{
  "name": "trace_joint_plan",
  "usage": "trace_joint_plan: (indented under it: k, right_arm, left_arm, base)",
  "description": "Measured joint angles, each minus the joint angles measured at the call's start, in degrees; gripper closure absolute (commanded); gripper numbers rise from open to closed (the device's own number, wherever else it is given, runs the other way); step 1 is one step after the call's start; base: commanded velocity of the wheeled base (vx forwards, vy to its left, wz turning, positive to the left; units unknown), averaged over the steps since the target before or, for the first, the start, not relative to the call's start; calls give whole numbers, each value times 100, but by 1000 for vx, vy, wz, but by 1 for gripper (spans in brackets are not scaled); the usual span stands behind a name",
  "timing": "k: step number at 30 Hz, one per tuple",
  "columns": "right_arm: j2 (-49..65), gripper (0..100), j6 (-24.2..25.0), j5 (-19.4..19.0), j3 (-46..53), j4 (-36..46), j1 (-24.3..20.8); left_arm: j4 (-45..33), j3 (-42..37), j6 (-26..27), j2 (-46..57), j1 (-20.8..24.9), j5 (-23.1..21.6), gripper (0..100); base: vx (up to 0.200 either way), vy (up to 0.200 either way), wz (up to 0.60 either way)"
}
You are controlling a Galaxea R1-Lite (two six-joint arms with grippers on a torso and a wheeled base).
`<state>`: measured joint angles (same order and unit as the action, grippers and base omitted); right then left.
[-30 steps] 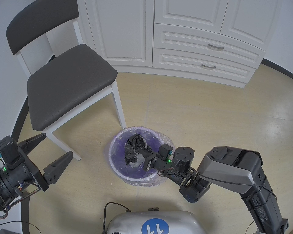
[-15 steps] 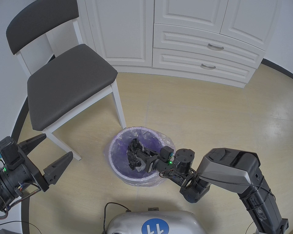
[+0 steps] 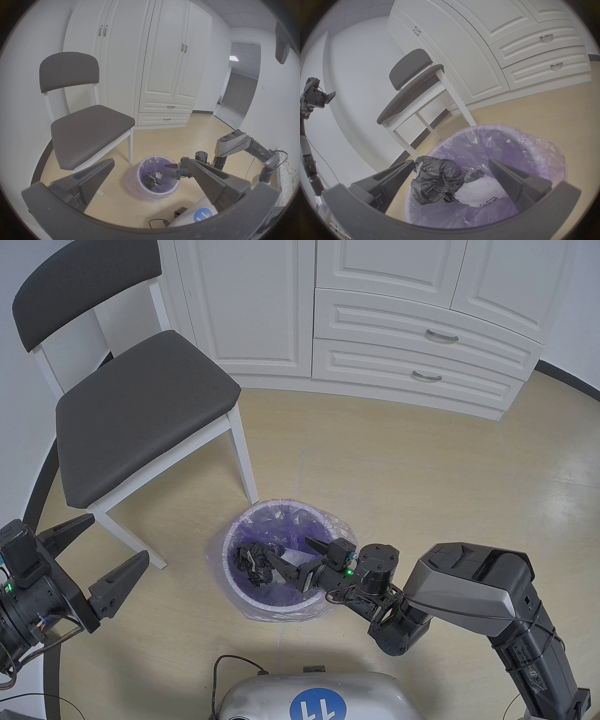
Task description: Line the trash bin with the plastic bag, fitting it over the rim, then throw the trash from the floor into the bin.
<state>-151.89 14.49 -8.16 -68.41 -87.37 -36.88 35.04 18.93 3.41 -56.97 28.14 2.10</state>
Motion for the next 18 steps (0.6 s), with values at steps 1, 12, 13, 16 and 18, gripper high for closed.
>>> trace_joint_plan:
  k: [1,12,13,16,18]
  right_arm:
    - [27,0,-7,1,15,4,0]
    - [809,0,-1025,101,494,707,-116]
    - [890,0,-1214,178,529,901,-173]
    - [1096,0,-1471,553,541,1410,-450]
    - [1193,0,-1503,769,436,1705,-636]
  left_arm:
    - [0,0,0,0,0,0,0]
    - [0,-5,-5,-11,0,0,0]
    - [0,-5,-5,-11,0,0,0]
    - [0,-5,-5,-9,0,0,0]
    - [0,-5,-2,-6,0,0,0]
  base:
    - [0,0,0]
    - [0,0,0]
    - [0,0,0]
    - [0,0,0]
    - [0,0,0]
